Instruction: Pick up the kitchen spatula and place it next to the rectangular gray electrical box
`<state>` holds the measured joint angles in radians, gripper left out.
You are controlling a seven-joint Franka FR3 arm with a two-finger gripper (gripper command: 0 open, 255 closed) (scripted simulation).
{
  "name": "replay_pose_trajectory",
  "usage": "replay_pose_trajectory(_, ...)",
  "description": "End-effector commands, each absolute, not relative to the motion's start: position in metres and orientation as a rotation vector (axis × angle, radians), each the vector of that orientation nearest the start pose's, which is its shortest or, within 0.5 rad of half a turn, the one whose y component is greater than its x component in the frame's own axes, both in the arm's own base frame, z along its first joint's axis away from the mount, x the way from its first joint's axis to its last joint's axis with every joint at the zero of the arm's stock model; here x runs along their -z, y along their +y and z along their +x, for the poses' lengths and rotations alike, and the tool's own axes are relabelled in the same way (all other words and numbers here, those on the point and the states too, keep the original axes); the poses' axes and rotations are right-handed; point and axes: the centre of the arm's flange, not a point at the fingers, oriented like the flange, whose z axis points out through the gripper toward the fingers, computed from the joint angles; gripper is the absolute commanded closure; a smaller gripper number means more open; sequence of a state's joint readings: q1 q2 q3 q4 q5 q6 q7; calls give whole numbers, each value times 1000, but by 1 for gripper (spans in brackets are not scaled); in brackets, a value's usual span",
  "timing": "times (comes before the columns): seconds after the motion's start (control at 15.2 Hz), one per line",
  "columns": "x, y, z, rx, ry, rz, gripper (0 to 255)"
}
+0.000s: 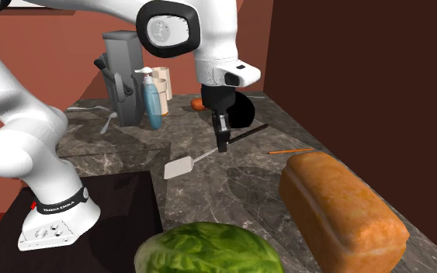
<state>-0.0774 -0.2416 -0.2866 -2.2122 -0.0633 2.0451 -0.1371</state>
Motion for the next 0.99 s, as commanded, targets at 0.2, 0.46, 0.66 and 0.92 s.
replay_pose_trajectory(0.2, -507, -182, 452, 104, 305, -3131, 255)
replay_pose_trajectory(0.46, -529, -182, 452, 104, 305, -3131, 255)
replay_pose_trajectory(0.66, -544, -182, 452, 104, 305, -3131, 255)
replay_pose_trajectory(0.92, -566, -182, 452, 104, 305, -3131, 255)
